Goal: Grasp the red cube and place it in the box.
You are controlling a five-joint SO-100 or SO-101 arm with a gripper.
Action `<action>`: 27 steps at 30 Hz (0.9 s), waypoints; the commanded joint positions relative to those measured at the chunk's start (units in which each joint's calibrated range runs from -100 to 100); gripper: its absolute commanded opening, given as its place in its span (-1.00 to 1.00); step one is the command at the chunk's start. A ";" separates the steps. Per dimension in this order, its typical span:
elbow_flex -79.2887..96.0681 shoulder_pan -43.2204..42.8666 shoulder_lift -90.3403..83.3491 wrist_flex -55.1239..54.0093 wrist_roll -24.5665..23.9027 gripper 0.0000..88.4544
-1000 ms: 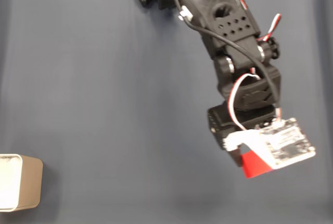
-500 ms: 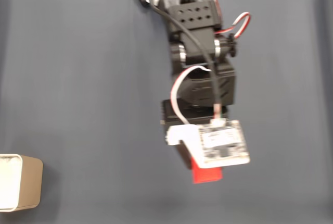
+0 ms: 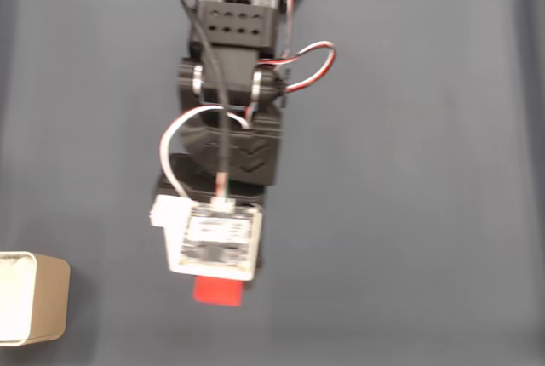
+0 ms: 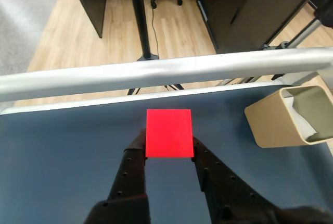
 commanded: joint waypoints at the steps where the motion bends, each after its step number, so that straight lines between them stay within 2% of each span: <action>1: -1.20 2.98 -3.69 -1.67 -0.24 -1.00; 15: -5.95 11.15 -0.92 -3.31 -1.17 -1.00; 27: -17.17 15.69 8.44 -4.05 -2.05 -1.00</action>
